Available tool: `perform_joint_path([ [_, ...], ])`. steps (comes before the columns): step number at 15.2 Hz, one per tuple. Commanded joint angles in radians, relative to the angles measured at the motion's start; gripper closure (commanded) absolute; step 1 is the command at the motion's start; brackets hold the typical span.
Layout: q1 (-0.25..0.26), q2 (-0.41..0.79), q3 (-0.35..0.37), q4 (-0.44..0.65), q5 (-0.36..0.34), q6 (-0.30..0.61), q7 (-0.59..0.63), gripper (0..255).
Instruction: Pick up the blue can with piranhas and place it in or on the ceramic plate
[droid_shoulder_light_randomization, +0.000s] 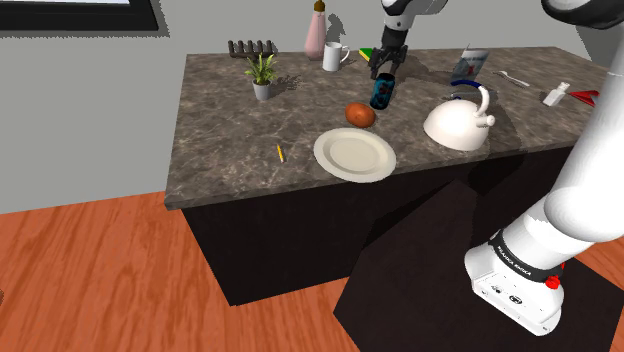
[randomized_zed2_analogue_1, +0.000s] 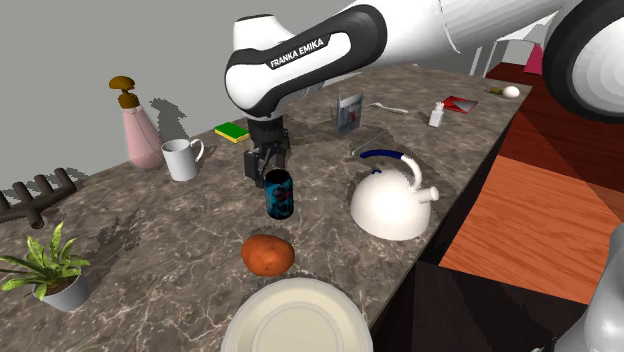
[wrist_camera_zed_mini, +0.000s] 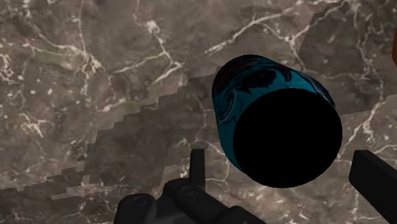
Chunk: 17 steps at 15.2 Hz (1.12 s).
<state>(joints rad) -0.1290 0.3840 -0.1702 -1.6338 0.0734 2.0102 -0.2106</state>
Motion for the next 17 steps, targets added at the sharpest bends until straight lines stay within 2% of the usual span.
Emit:
perform_joint_path([
  [1,0.000,0.006,0.001,-0.012,0.001,0.019,0.000,0],
  [8,0.000,0.006,0.001,-0.011,0.001,0.018,0.000,0],
  [9,0.000,0.006,0.001,-0.011,0.001,0.018,0.000,255],
  [17,0.000,0.008,0.001,-0.009,0.002,0.017,0.000,255],
])
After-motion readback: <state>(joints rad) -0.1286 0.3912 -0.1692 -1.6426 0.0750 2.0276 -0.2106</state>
